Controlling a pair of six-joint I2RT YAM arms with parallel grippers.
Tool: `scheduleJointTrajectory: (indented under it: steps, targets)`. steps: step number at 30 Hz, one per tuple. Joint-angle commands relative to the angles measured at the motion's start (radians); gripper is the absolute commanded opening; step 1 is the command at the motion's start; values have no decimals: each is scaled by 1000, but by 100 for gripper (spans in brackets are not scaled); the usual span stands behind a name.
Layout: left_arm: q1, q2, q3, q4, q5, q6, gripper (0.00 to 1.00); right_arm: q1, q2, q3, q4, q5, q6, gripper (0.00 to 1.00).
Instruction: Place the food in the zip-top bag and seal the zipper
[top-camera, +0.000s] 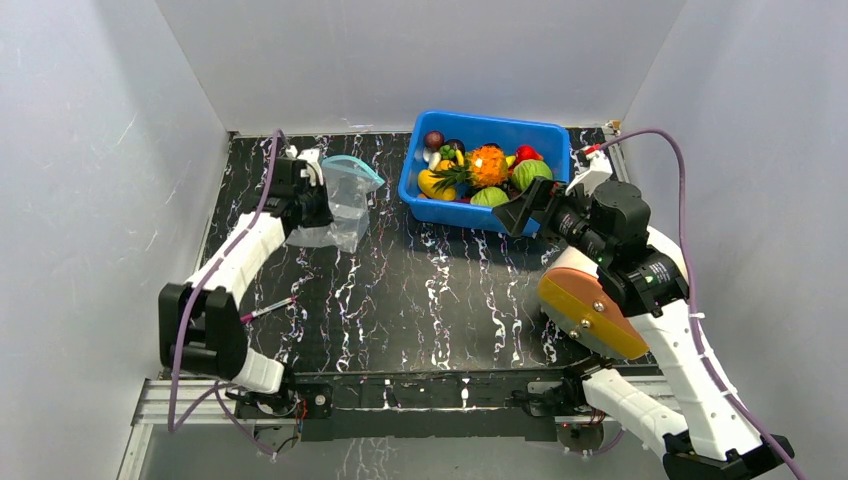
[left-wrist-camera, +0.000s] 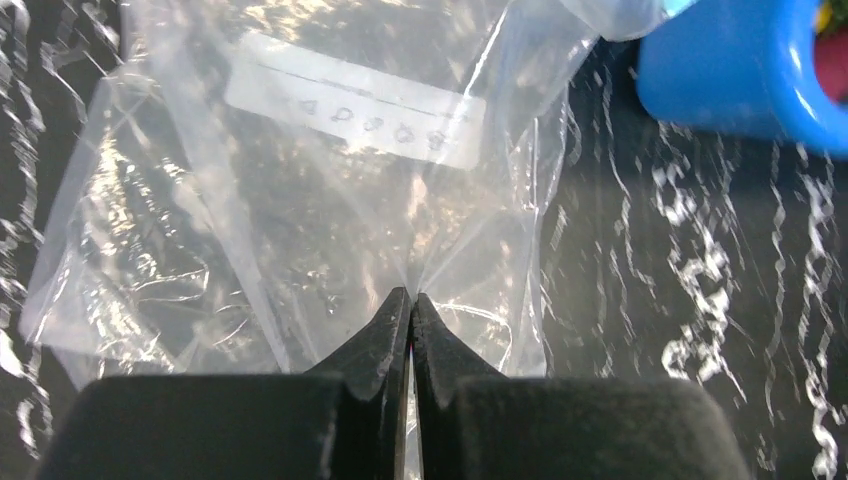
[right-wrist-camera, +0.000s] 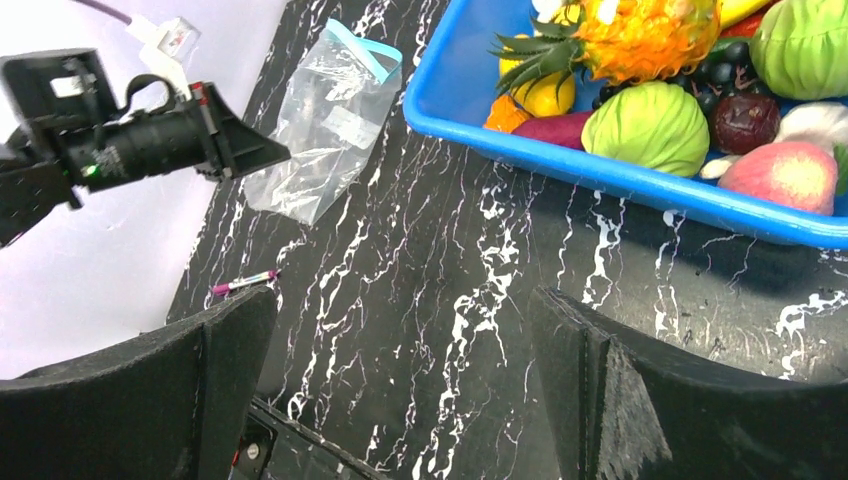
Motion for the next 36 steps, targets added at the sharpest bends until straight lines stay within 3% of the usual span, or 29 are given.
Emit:
scheduleJointTrajectory:
  steps: [1, 5, 11, 15, 21, 26, 28, 36]
  targets:
    - [-57, -171, -161, -22, 63, -48, 0, -5, -15, -24, 25, -11, 12, 97]
    - [-106, -343, -379, 128, 52, -26, 0, -5, -8, -32, 22, 22, 66, 96]
    - [-148, -499, -490, 256, 197, -41, 0, -5, 56, 29, -23, -52, 196, 95]
    - [-270, -635, -575, 322, 155, 21, 0, -5, 93, 25, -49, -79, 244, 90]
    - [-285, -714, -525, 168, 207, 1, 0, -6, 173, 30, -50, -178, 258, 77]
    - [-317, -863, -541, 132, 239, -4, 0, -4, 117, -105, 71, -165, 278, 50]
    - [-319, -900, -531, 116, 313, -5, 0, -6, 98, -117, 76, -151, 303, 43]
    - [-320, -977, -548, 158, 521, 9, 0, -5, 192, -53, 62, -223, 278, 41]
